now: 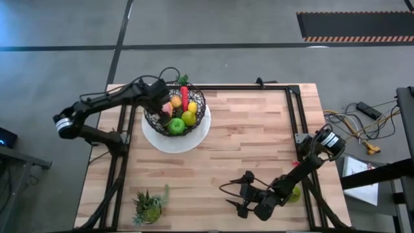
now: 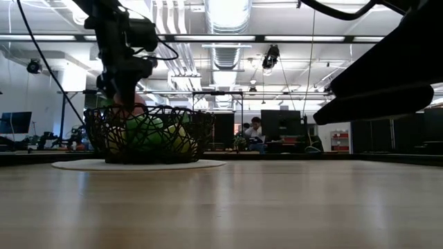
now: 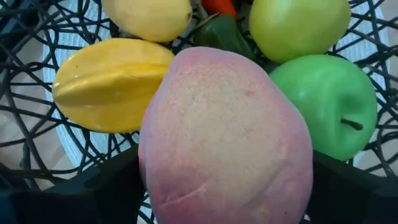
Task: Build produce basket
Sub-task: Put the peach into the wire basket, then put the green pear into the wire basket
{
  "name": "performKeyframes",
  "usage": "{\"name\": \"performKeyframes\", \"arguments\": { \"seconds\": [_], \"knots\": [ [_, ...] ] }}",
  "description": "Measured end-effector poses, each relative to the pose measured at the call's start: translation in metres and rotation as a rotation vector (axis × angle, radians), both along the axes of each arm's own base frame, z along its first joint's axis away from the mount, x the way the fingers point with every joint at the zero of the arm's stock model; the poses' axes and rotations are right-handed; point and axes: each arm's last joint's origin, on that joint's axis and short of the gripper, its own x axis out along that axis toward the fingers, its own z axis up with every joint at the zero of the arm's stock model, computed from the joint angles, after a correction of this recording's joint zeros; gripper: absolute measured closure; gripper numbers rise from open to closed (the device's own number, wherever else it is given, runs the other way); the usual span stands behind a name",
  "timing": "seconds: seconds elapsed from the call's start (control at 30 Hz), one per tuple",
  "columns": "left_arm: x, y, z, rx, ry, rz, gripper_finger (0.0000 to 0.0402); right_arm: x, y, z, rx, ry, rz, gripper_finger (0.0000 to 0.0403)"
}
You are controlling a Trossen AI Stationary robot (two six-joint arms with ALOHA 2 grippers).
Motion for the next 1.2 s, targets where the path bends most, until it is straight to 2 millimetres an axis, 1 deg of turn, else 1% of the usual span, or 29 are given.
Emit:
{"name": "performKeyframes", "arguments": {
  "seconds": [0.2, 0.33, 0.47, 0.63, 0.77, 0.9, 1.0, 1.07, 1.13, 1.2],
  "knots": [
    [0.002, 0.007, -0.005, -0.01, 0.029, 0.025, 0.0029, 0.0, 0.0, 0.0, 0.0, -0.001, 0.0, 0.0021],
    [0.001, 0.012, -0.001, 0.08, 0.072, 0.087, 0.0016, 0.0, 0.0, 0.0, 0.0, -0.001, 0.0, 0.0021],
    [-0.004, 0.012, 0.014, 0.193, 0.075, 0.132, 0.0016, 0.0, 0.0, 0.0, 0.0, -0.001, 0.001, 0.0021],
    [-0.014, 0.003, 0.035, 0.247, -0.007, 0.165, 0.0015, -0.001, 0.001, 0.0, 0.0, -0.001, 0.005, 0.0021],
    [-0.023, -0.017, 0.047, 0.277, -0.095, 0.141, 0.0015, -0.005, 0.005, 0.002, -0.001, -0.006, 0.016, 0.0021],
    [-0.029, -0.049, 0.051, 0.295, -0.245, 0.074, 0.0015, -0.015, 0.013, 0.01, 0.004, -0.01, 0.052, 0.0022],
    [-0.028, -0.075, 0.046, 0.283, -0.402, -0.003, 0.0015, -0.029, 0.018, 0.022, 0.019, 0.003, 0.073, 0.0023],
    [-0.026, -0.093, 0.038, 0.26, -0.518, -0.071, 0.0015, -0.04, 0.018, 0.031, 0.042, 0.028, 0.067, 0.0023],
    [-0.022, -0.113, 0.029, 0.234, -0.644, -0.161, 0.0015, -0.052, 0.017, 0.041, 0.068, 0.084, 0.037, 0.0023],
    [-0.017, -0.132, 0.019, 0.202, -0.771, -0.245, 0.0015, -0.065, 0.014, 0.053, 0.085, 0.186, -0.017, 0.0023]
  ]
}}
